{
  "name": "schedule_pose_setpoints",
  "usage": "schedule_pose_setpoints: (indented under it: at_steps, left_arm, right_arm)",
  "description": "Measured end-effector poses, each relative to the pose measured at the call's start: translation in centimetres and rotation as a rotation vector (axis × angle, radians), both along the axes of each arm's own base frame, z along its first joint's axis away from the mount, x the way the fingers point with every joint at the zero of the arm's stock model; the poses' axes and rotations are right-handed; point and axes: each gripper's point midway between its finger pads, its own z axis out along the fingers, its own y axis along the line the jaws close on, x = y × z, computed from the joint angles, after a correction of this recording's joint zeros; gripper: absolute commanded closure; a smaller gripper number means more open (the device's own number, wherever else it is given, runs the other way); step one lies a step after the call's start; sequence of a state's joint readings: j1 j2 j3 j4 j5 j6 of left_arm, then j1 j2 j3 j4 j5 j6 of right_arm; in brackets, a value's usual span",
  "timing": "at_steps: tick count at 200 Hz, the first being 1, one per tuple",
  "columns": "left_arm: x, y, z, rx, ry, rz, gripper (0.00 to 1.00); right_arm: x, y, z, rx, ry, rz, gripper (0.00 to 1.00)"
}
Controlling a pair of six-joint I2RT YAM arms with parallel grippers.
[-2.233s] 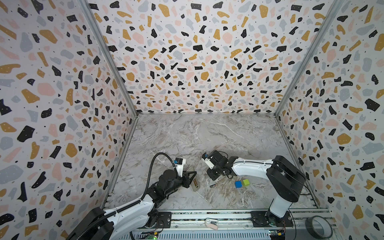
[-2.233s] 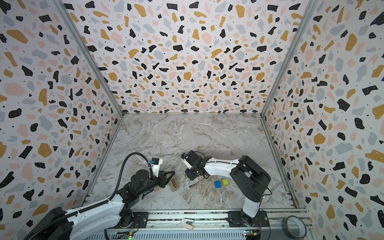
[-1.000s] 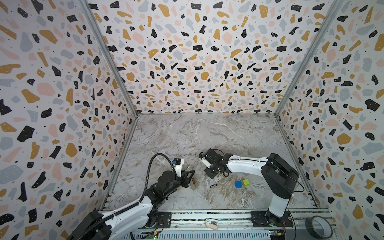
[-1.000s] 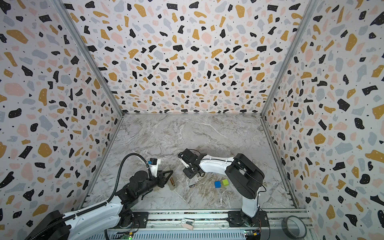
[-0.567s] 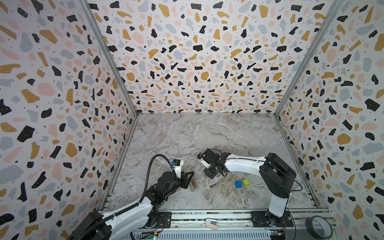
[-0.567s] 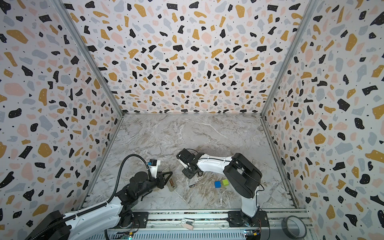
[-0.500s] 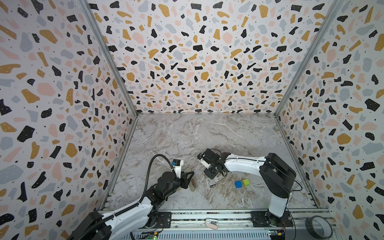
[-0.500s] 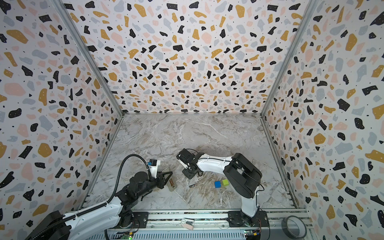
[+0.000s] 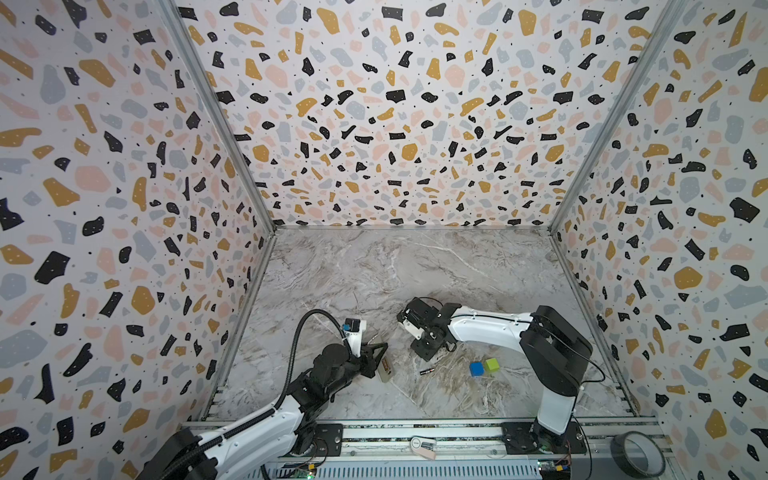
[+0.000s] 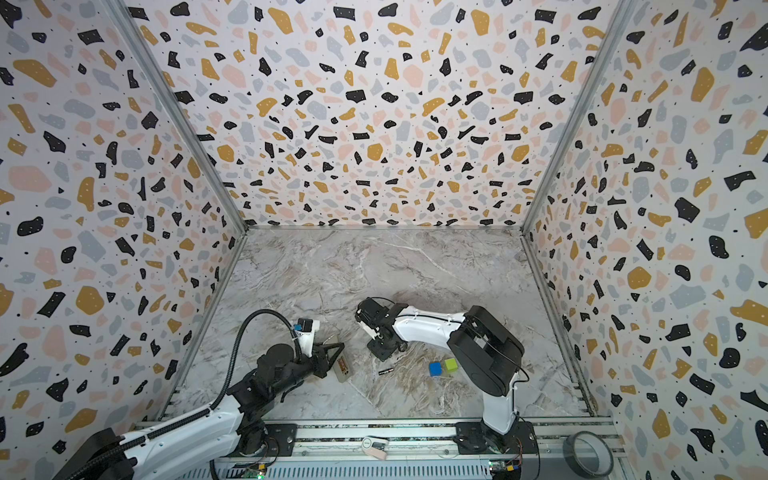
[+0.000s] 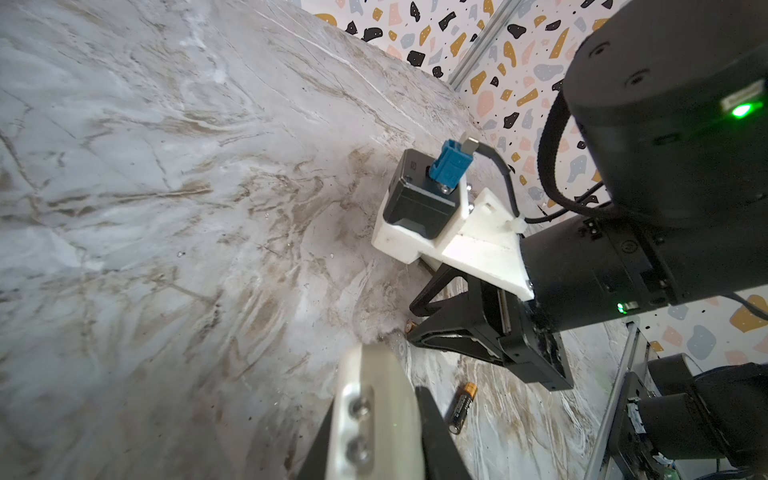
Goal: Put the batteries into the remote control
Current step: 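Lift the AA battery off the table with the right gripper, then carry the AA battery with the right gripper toward the remote by the left gripper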
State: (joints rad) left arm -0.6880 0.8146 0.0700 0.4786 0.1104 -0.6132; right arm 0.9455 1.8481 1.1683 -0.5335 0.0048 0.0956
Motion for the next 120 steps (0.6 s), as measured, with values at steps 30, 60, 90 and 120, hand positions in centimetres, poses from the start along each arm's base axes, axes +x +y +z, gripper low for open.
schedule_pose_setpoints:
  at_steps: [30, 60, 90, 120]
  left_arm:
    - [0.0, 0.01, -0.16, 0.004, 0.004, 0.0, 1.0]
    - [0.01, 0.02, -0.18, 0.005, 0.004, 0.001, 1.0]
    - [0.06, 0.09, -0.34, 0.01, 0.008, 0.006, 1.0]
    - [0.18, 0.11, -0.46, 0.01, 0.012, 0.012, 1.0]
  right_arm:
    - [0.03, -0.04, -0.03, 0.001, 0.011, 0.001, 0.8]
    - [-0.01, -0.23, -0.05, -0.001, 0.021, 0.005, 0.86]
    - [-0.03, -0.24, -0.05, -0.002, 0.021, 0.009, 0.89]
    - [-0.01, -0.18, -0.03, 0.001, 0.021, 0.01, 0.98]
